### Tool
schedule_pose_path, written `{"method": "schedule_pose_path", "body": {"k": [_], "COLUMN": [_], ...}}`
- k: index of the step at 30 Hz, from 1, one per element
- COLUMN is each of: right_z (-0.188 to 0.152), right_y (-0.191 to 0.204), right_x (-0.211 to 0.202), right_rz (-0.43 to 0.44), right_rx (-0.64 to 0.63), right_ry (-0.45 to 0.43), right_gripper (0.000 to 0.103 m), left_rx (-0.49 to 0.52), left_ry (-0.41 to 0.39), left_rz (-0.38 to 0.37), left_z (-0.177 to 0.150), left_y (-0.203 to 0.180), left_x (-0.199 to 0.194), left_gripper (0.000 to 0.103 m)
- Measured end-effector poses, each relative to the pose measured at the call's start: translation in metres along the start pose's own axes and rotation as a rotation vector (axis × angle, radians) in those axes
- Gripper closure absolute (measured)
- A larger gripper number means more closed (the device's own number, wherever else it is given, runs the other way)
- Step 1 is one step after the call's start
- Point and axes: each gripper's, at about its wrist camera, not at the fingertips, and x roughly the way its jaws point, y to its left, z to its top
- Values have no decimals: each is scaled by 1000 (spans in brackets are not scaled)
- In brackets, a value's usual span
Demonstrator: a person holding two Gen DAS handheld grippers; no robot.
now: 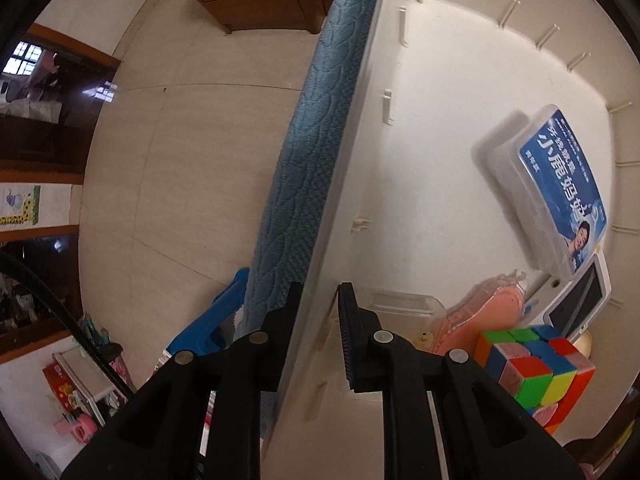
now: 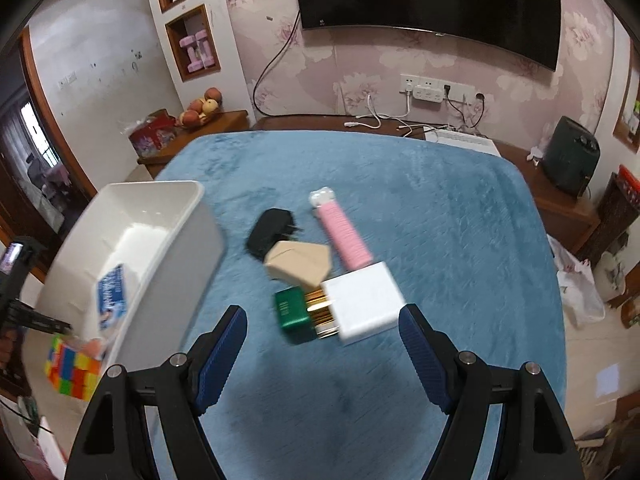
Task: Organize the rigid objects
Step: 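Move the right tool to the white tape roll and close on it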
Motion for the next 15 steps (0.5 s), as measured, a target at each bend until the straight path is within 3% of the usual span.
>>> {"method": "schedule_pose_path", "body": {"k": [15], "right_z": [-15], "right_y": [-22], "right_x": [58], "right_rz": [-48], "right_rx": [-93], "right_ry": [105], "right_gripper": [24], "left_rx": [-71], "left_ry": [18], "left_rz": [29], "left_z": [3], "left_y": [-3], "left_x": [2], "left_gripper": [82]}}
